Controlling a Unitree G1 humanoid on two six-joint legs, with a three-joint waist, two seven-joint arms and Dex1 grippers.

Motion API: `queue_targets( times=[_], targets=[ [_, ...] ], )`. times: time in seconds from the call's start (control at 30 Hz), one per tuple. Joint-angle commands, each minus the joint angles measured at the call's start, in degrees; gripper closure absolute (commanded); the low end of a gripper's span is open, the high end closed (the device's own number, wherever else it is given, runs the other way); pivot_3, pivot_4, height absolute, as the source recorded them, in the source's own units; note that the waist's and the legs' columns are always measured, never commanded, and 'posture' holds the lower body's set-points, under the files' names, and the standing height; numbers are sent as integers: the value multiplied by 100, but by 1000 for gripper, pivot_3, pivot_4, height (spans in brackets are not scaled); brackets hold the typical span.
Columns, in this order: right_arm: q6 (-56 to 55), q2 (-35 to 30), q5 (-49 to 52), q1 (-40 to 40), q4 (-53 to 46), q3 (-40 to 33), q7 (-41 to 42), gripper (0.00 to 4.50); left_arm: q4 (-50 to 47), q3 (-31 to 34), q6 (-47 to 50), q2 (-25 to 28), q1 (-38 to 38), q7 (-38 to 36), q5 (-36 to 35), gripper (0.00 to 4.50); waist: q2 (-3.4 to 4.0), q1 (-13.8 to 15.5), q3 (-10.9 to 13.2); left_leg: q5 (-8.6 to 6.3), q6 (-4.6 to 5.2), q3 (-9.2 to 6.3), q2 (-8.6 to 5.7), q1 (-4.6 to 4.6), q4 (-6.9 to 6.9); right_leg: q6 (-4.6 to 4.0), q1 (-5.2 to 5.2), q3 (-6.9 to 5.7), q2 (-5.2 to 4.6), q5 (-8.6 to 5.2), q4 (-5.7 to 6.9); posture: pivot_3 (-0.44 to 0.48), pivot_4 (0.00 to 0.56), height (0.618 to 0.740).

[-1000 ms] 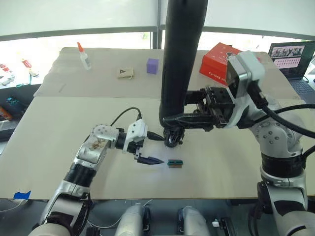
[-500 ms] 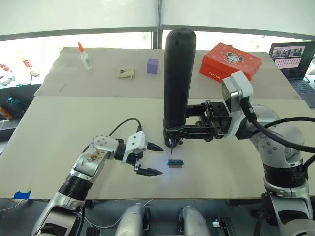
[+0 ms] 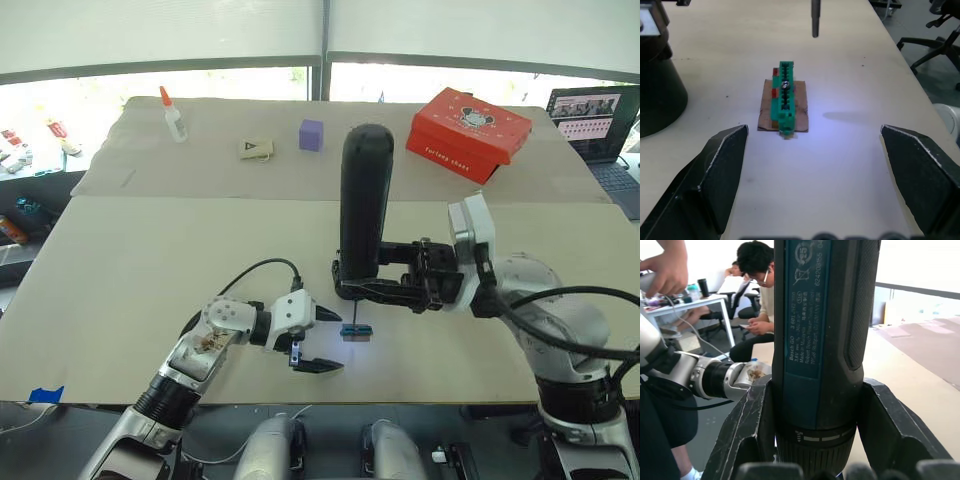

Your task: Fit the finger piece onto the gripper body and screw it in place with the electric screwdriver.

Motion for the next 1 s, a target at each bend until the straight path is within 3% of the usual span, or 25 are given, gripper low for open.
queue_targets(
  times=[0.03,1.0],
  targets=[
    [-490,72,-163,165,-323,-101,-71,2578,125,-57,-126,-47,-22,79,59,0,0,5,0,0,0,0,0,1,1,0,2,0,0,0,0,0,150,740],
    [-1182,279,-650,746,-400,-1,-310,2578,612,-78,-447,-235,-298,65,55,0,0,12,0,0,1,0,0,6,2,0,3,2,-1,0,1,0,150,740]
  ],
)
